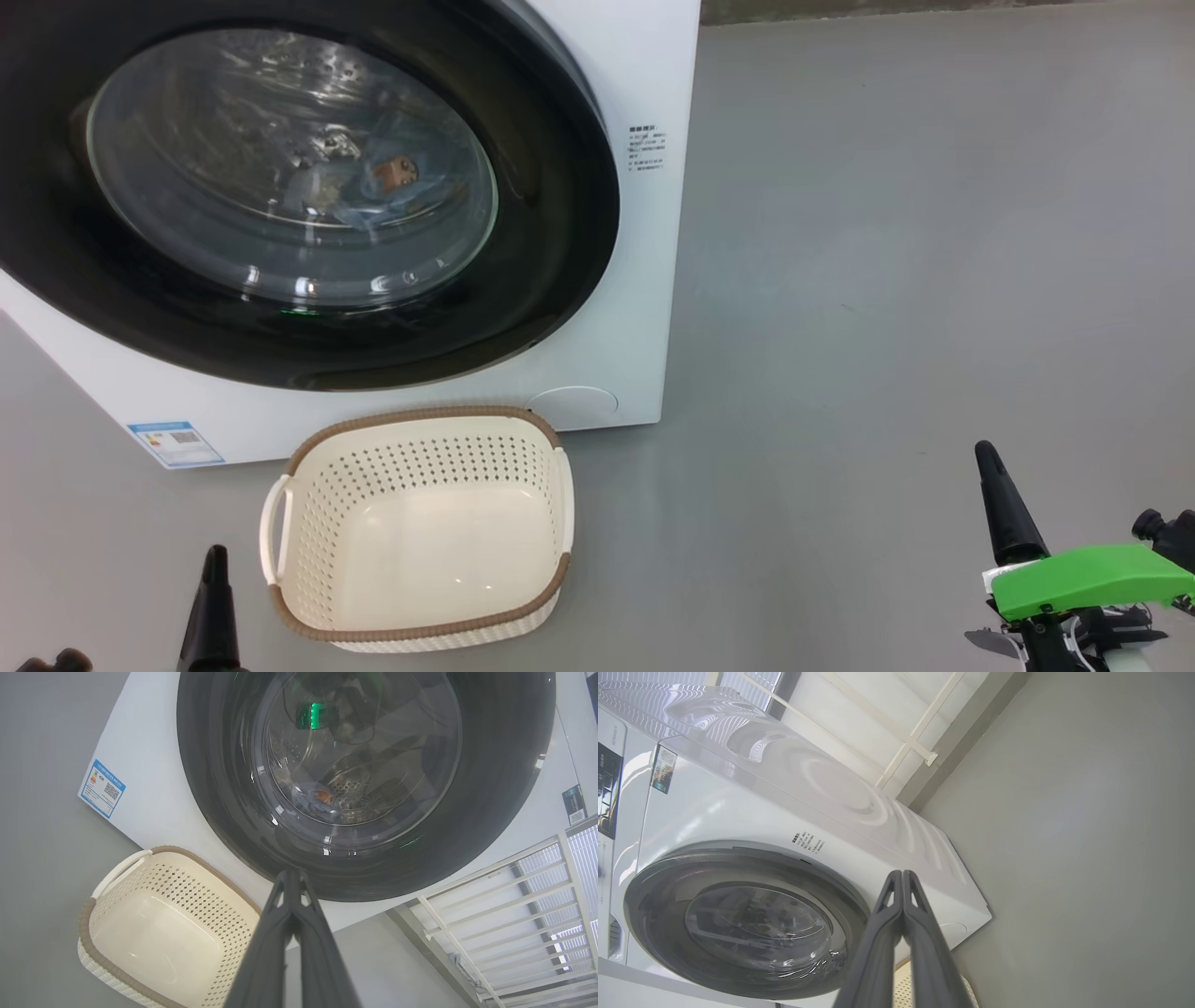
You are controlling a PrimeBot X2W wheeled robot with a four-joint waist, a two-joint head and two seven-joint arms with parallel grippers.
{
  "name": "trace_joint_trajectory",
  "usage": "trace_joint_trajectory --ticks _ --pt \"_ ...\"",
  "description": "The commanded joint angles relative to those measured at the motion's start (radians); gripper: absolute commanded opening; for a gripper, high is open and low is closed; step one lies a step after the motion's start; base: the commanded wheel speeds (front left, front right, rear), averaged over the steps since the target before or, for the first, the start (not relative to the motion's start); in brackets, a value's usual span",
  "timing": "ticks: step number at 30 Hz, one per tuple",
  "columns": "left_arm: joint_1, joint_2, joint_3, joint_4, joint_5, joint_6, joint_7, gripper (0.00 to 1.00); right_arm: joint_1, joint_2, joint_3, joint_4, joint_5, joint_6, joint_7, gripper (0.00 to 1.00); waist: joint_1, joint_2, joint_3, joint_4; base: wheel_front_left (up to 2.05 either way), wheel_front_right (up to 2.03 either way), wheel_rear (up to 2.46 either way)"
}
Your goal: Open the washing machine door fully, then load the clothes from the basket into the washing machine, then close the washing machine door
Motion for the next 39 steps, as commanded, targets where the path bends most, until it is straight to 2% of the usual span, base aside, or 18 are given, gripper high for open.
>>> trace_joint_trajectory --ticks 1,39 --pt "-0.039 0.01 0.022 -0.017 -0.03 0.0 0.009 0.0 -0.03 -0.006 0.002 -0.021 0.033 0.001 0.009 0.0 0.0 -0.0001 -0.002 0.001 0.0 0.0 0.0" --pt "-0.073 -0.015 0.031 -0.015 -0.426 0.0 0.118 0.0 -0.038 0.011 -0.053 -0.016 0.396 0.0 0.119 0.0 0.0 -0.0001 -0.037 0.027 0.0 0.0 0.0"
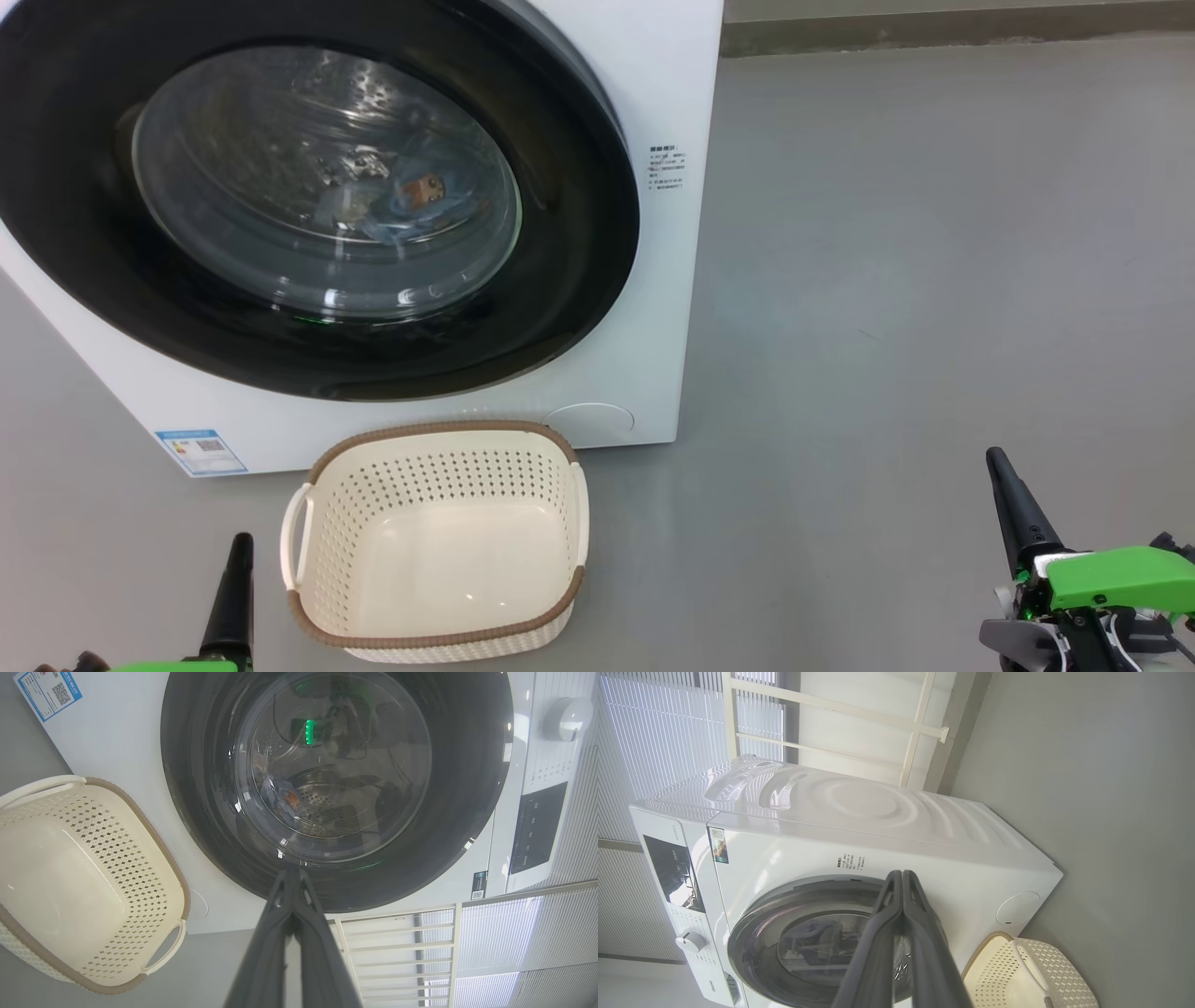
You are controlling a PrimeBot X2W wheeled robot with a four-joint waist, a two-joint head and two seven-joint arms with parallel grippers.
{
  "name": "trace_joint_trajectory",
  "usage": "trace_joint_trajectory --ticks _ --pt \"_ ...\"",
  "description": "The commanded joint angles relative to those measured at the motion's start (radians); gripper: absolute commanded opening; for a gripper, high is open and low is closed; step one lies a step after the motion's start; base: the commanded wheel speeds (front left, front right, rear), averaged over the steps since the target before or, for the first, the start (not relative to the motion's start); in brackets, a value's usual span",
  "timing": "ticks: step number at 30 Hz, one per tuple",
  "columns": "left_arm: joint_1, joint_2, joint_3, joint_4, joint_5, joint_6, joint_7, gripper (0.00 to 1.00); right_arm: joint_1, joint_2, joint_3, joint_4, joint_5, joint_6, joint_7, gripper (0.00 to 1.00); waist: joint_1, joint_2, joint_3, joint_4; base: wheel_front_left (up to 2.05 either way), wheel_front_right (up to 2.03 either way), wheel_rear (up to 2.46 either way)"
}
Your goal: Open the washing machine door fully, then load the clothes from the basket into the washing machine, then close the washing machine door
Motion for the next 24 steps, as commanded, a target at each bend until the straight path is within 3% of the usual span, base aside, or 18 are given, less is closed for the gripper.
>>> trace_joint_trajectory --ticks 1,15,24 --pt "-0.048 0.01 0.029 -0.015 -0.029 0.0 0.008 0.0 -0.038 -0.007 0.01 -0.023 0.029 0.001 0.008 0.0 0.0 0.0 -0.001 0.001 0.0 0.0 0.0" --pt "-0.062 -0.001 0.033 -0.015 -0.19 0.0 0.052 0.0 -0.041 0.001 -0.013 -0.021 0.175 0.0 0.054 0.0 0.0 0.0 -0.016 0.011 0.0 0.0 0.0" --pt "-0.062 -0.001 0.033 -0.015 -0.192 0.0 0.053 0.0 -0.041 0.003 -0.017 -0.021 0.175 0.0 0.056 0.0 0.0 0.0 -0.016 0.012 0.0 0.0 0.0"
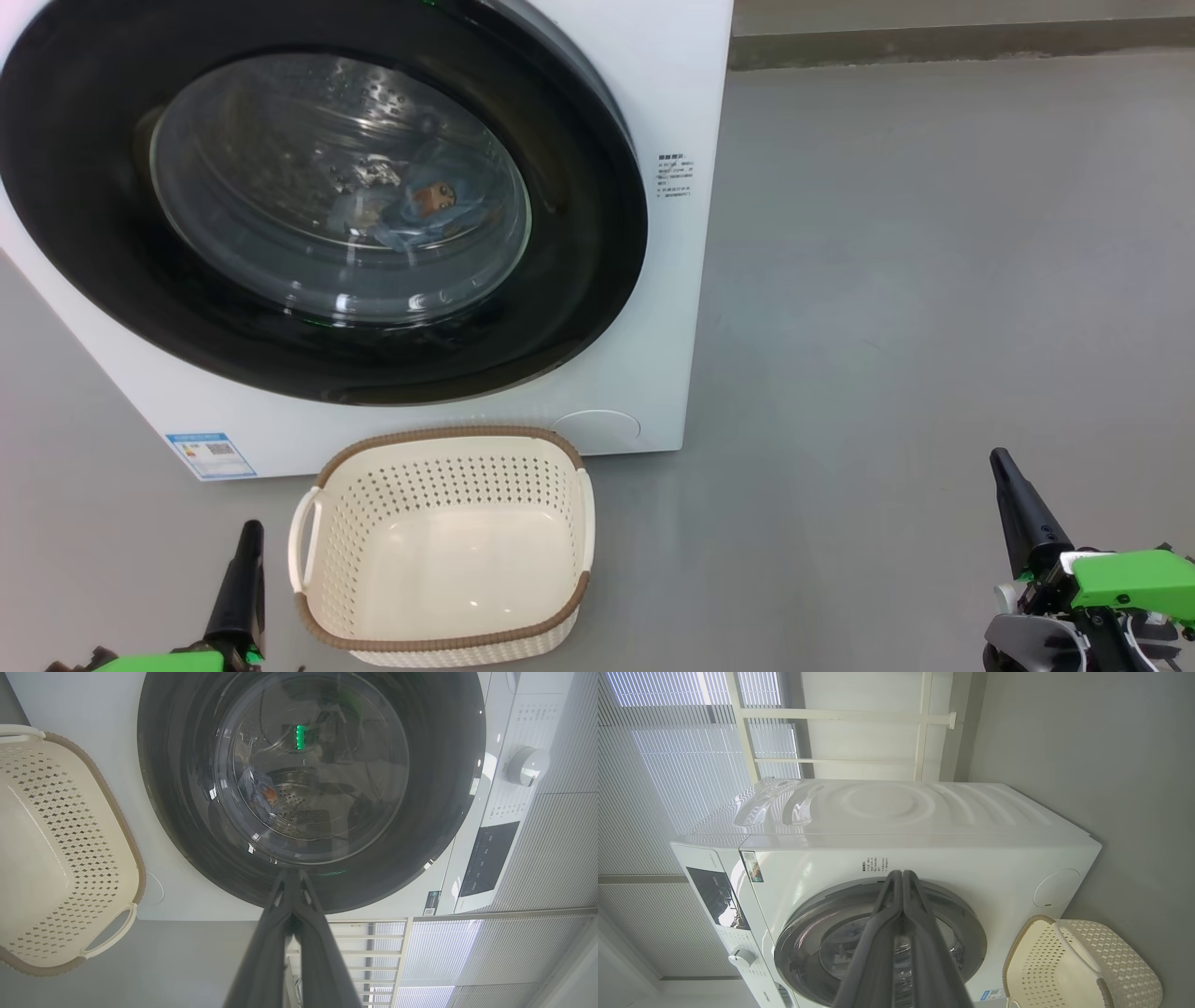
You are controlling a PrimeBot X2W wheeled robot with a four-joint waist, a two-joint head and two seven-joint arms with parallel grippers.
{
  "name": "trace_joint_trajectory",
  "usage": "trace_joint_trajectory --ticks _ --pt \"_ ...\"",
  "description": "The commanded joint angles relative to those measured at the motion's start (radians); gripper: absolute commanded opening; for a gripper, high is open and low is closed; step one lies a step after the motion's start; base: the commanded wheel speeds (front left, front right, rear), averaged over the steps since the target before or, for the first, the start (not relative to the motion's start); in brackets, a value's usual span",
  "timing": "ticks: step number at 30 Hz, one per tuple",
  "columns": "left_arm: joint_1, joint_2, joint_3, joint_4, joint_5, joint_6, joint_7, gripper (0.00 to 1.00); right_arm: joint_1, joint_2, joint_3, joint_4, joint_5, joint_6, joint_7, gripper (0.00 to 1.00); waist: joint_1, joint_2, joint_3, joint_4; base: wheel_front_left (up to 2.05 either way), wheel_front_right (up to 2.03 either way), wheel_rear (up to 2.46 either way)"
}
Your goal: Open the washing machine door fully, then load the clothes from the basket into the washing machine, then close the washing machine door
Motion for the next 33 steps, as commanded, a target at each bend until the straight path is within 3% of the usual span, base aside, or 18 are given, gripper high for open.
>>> trace_joint_trajectory --ticks 1,33 --pt "-0.043 0.009 0.032 -0.016 -0.009 0.0 0.007 0.0 -0.041 -0.006 0.016 -0.025 0.003 0.002 0.005 0.0 0.0 0.0 0.0 0.0 0.0 0.0 0.0" --pt "-0.043 0.009 0.031 -0.016 -0.009 0.0 0.006 0.0 -0.042 0.0 0.007 -0.024 -0.005 0.002 0.012 0.0 0.0 0.0 0.0 0.0 0.0 0.0 0.0"
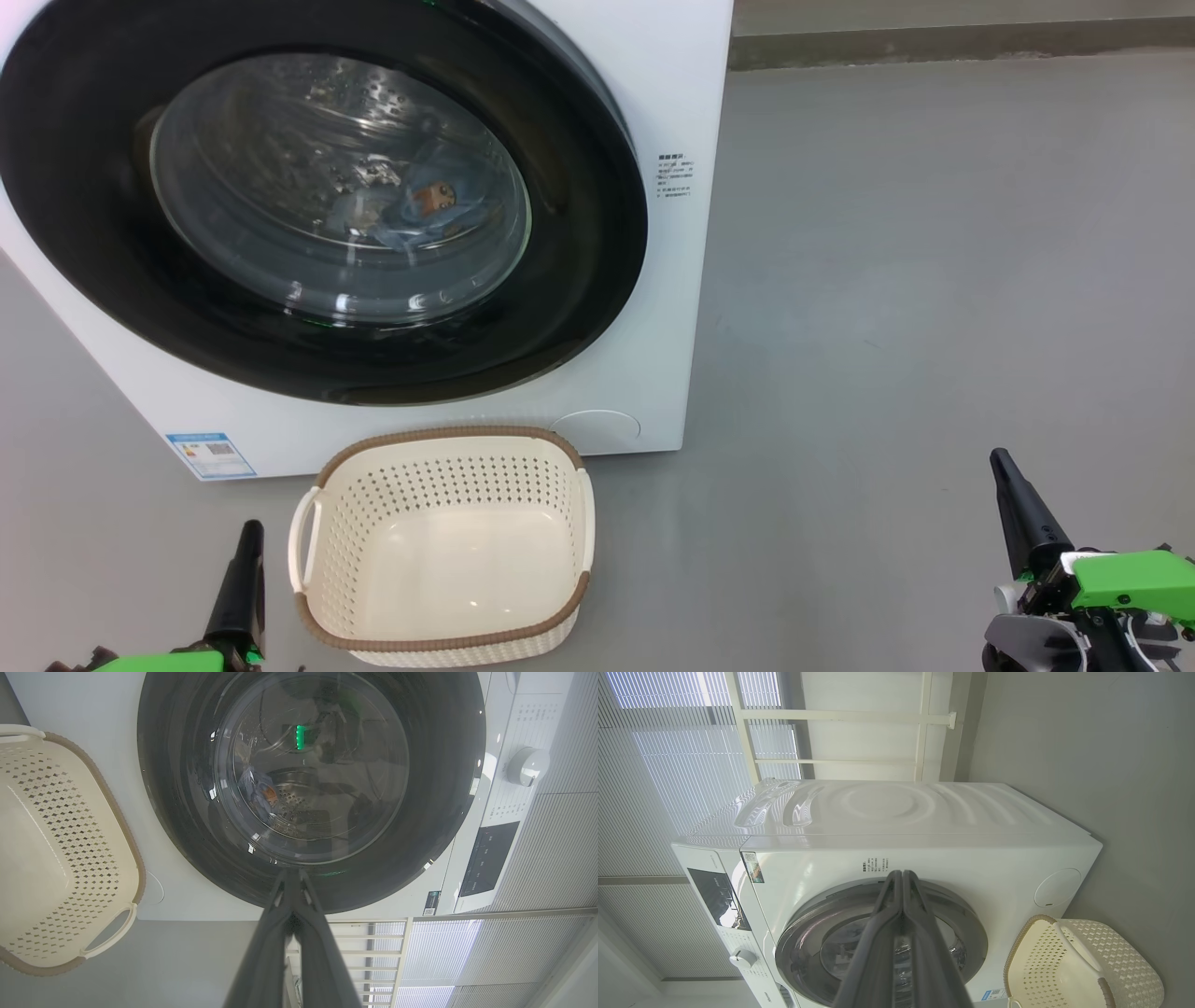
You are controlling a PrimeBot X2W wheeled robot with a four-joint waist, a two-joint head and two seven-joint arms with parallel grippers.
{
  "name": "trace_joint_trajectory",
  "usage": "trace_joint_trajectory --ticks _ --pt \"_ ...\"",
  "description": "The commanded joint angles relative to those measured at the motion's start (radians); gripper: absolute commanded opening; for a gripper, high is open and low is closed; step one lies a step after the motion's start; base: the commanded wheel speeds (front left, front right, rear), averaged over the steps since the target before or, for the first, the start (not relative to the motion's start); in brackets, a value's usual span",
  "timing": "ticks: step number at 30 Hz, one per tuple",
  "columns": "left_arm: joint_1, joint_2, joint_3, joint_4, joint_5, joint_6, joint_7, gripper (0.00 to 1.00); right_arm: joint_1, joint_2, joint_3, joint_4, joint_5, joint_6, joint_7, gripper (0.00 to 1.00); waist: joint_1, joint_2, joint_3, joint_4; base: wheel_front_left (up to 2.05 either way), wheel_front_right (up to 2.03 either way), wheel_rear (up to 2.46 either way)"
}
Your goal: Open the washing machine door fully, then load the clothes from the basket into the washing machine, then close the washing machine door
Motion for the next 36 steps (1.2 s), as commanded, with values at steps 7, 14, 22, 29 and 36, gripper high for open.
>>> trace_joint_trajectory --ticks 7,14,22,29,36 --pt "-0.043 0.009 0.031 -0.016 -0.009 0.0 0.006 0.0 -0.042 -0.004 0.013 -0.025 -0.005 0.002 0.008 0.0 0.0 0.0 0.0 0.0 0.0 0.0 0.0" --pt "-0.043 0.009 0.031 -0.017 -0.009 0.0 0.006 0.0 -0.042 -0.004 0.012 -0.025 -0.006 0.002 0.009 0.0 0.0 0.0 0.0 0.0 0.0 0.0 0.0" --pt "-0.043 0.009 0.031 -0.017 -0.009 0.0 0.006 0.0 -0.042 -0.002 0.01 -0.024 -0.007 0.002 0.01 0.0 0.0 0.0 0.0 0.0 0.0 0.0 0.0" --pt "-0.043 0.009 0.031 -0.017 -0.009 0.0 0.006 0.0 -0.042 -0.002 0.009 -0.024 -0.008 0.002 0.011 0.0 0.0 0.0 0.0 0.0 0.0 0.0 0.0" --pt "-0.043 0.009 0.031 -0.017 -0.009 0.0 0.006 0.0 -0.042 -0.001 0.008 -0.024 -0.009 0.002 0.012 0.0 0.0 0.0 0.0 0.0 0.0 0.0 0.0"
